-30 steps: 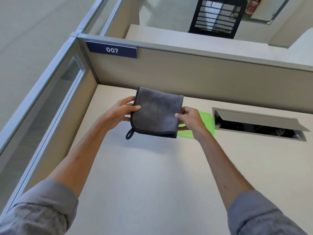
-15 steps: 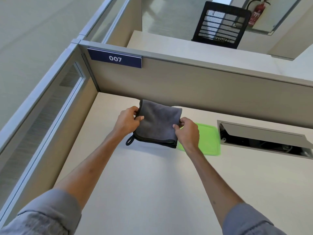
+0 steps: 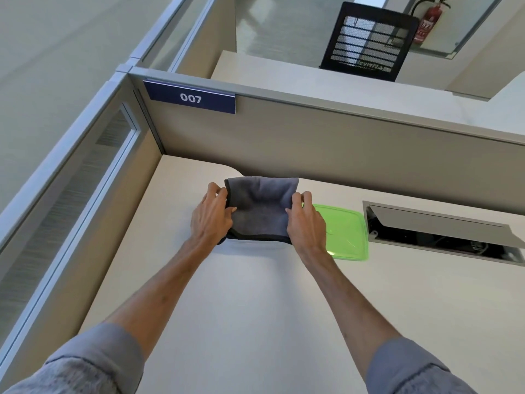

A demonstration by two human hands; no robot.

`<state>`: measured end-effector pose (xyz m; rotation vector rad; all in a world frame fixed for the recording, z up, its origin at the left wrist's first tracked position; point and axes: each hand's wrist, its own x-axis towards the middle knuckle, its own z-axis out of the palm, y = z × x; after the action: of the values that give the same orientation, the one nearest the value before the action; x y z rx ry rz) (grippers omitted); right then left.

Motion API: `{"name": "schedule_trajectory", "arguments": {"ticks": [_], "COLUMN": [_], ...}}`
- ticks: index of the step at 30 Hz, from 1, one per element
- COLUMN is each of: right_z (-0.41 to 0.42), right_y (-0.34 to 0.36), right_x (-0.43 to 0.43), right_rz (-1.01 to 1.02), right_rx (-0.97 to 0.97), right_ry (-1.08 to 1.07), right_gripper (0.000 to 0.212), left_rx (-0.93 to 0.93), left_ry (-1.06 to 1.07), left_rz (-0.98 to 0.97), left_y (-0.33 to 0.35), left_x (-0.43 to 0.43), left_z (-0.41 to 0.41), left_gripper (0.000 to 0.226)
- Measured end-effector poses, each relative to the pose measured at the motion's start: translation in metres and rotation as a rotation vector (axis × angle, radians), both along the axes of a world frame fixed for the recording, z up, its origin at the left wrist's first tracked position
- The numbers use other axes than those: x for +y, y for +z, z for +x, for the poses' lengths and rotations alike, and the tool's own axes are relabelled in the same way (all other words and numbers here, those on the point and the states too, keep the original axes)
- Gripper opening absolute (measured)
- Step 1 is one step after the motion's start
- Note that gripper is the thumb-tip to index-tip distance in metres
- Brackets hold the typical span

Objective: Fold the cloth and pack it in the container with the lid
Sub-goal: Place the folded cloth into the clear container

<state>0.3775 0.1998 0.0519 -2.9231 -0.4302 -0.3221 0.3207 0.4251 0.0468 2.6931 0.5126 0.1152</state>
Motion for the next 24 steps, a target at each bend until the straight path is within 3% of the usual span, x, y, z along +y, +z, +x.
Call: {"name": "schedule_trajectory", "arguments": {"ticks": [4,8,10,16,21,24], "right_z": [0.01,0.017,0.021,0.013,0.009,-0.002], "right_y": [0.0,0.002,0.004,0.01,0.002,-0.003], "right_x": [-0.005,-0.009,-0.014,-0.011,-0.01,-0.013], "right_rz": [0.007,0.381,0.442,0.294,0.094,0.141], "right_rx": [0.132,0.373,0.44,0.365,0.32,0.298], "right_ry": [-0.017,-0.166,-0.211,-0.225,-0.107,-0.117], "right_gripper": [0.031,0.02,0.016,0.012,0.012,0.018], "left_rx": [0.005,0.022,0.019,0.051,0.101,0.105], "left_ry": [0.011,0.025,0.019,0.007,-0.021,-0.047], "left_rz": [-0.029,-0.067,-0.069,-0.097,-0.044,-0.055], "left_y": [0.0,0.002,0.004,0.003,0.008,0.012], "left_x": [0.003,0.007,0.008,0.009,0.007,0.009], "left_z": [0.002,0.003,0.003,-0.001,-0.001,-0.005], "left_gripper": [0.035,0.035,0.036,0.039,0.044,0.045]}}
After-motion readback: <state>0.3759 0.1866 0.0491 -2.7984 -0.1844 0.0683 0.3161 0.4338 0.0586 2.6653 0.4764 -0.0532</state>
